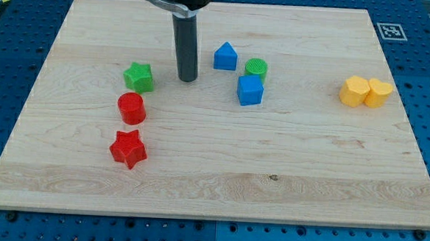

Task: Slightly move the blue cube towards down

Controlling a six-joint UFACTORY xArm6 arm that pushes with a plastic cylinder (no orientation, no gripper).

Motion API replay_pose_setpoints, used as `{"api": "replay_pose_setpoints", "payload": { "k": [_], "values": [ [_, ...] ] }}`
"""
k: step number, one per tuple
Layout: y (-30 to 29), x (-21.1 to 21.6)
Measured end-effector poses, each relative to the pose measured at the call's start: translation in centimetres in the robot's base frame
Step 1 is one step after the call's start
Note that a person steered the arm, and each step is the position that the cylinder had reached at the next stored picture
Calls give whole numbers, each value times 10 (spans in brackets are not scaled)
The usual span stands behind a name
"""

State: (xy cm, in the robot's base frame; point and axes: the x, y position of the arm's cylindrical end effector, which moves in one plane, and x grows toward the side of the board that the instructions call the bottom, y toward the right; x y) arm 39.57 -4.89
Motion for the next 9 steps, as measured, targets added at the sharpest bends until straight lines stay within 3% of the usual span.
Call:
{"api": "replay_pose_setpoints", "payload": {
  "k": [3, 9],
  "values": [
    [46, 0],
    [68, 0]
  ]
}}
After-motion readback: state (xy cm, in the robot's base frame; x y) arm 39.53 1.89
